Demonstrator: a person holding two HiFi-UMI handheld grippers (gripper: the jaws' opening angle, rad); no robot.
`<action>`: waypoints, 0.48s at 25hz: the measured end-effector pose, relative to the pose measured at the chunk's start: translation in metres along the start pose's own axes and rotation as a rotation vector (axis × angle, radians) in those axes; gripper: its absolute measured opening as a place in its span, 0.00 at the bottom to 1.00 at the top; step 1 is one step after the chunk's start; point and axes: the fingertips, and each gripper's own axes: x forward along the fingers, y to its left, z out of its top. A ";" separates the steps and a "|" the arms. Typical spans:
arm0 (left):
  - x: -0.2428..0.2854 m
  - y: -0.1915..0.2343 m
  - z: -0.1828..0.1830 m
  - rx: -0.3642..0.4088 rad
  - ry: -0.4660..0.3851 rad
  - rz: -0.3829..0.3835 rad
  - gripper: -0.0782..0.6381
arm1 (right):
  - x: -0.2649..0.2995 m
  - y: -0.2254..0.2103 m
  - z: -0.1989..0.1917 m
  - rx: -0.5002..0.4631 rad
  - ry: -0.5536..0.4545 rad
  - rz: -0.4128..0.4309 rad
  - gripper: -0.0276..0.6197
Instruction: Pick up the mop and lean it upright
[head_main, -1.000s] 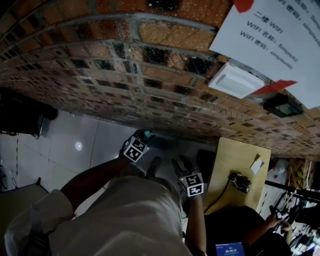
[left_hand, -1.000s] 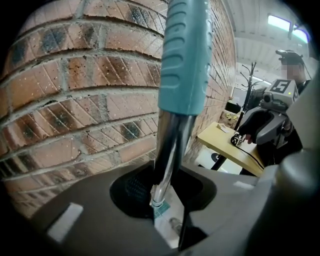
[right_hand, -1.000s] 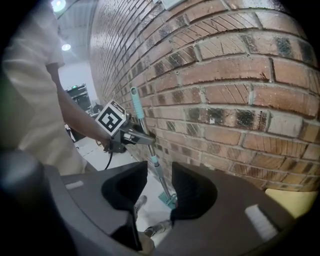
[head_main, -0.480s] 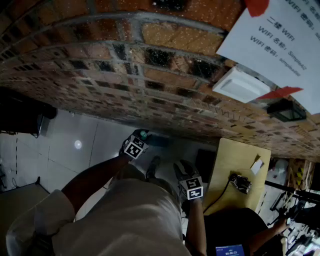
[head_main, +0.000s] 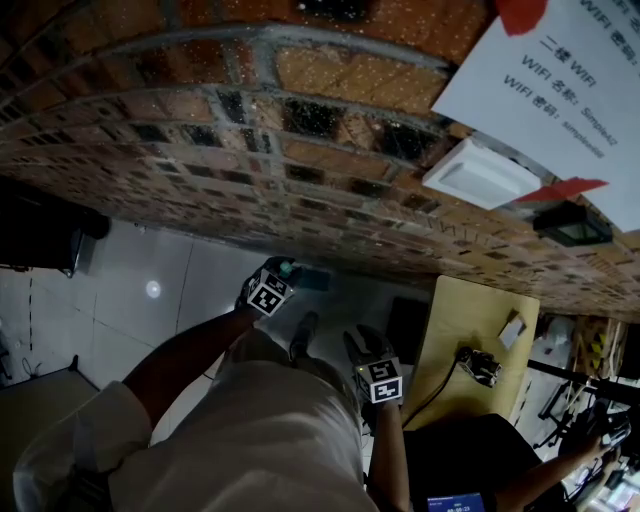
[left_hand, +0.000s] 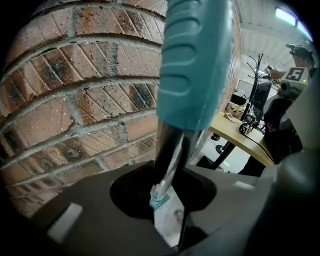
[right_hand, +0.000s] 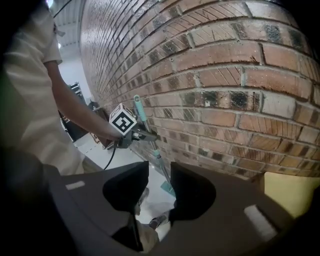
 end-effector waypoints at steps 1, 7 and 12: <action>0.002 0.001 -0.001 0.007 0.003 0.001 0.27 | 0.000 0.000 -0.001 0.002 0.002 0.000 0.26; 0.010 0.012 0.001 0.045 0.003 0.014 0.27 | 0.000 0.002 -0.007 0.013 0.010 0.001 0.26; 0.017 0.019 0.008 0.024 -0.004 0.036 0.28 | 0.000 0.004 -0.013 0.017 0.016 0.002 0.26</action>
